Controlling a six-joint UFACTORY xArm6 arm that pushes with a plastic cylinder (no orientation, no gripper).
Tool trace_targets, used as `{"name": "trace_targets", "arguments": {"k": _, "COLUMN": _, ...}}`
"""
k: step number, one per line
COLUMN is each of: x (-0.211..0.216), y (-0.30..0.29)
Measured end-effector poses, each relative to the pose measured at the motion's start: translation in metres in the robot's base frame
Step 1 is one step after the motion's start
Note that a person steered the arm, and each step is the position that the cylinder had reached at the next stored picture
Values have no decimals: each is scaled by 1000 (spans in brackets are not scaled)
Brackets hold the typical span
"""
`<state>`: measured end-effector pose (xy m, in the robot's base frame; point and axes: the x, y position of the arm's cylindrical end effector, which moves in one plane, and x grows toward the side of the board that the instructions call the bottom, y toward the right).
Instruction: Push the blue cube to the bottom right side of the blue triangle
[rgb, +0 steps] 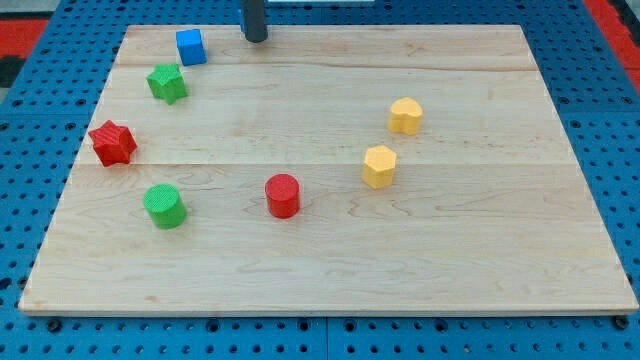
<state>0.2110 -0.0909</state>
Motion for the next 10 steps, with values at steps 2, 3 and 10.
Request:
{"name": "trace_targets", "arguments": {"k": 2, "x": -12, "y": 0}}
{"name": "trace_targets", "arguments": {"k": 3, "x": -12, "y": -37}}
{"name": "trace_targets", "arguments": {"k": 10, "x": 12, "y": -150}}
